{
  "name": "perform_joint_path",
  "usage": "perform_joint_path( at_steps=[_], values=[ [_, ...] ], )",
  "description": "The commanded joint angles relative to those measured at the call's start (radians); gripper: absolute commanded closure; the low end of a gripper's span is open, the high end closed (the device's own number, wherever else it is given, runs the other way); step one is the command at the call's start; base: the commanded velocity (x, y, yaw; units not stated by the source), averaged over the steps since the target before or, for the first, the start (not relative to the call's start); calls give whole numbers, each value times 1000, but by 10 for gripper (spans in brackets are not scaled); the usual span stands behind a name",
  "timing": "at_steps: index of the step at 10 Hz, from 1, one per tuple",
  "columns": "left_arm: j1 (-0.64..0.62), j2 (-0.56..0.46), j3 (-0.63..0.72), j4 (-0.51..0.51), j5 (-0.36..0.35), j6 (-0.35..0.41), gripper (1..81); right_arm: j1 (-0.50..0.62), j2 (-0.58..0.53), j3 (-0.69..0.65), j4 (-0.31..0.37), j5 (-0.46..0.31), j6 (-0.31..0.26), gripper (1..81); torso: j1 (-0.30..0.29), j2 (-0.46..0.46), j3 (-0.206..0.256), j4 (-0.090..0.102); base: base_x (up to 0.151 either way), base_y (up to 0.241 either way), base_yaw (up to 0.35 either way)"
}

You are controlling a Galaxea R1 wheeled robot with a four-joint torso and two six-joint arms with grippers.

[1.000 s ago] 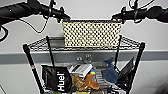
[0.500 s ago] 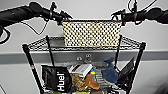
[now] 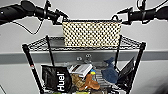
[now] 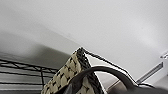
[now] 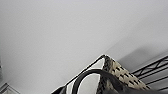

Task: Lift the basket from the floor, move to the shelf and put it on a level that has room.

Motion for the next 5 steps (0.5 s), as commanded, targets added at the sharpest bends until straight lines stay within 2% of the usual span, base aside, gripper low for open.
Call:
perform_joint_path(
  at_steps=[1, 5],
  values=[
    [-202, -82, 91, -13, 3, -1, 10, 186, -80, 115, 3, 13, 6, 10, 0, 0, 0, 0, 0, 0, 0],
    [-222, -286, 317, -12, 2, -4, 10, 189, -263, 294, 29, 13, 6, 10, 0, 0, 0, 0, 0, 0, 0]
  ],
)
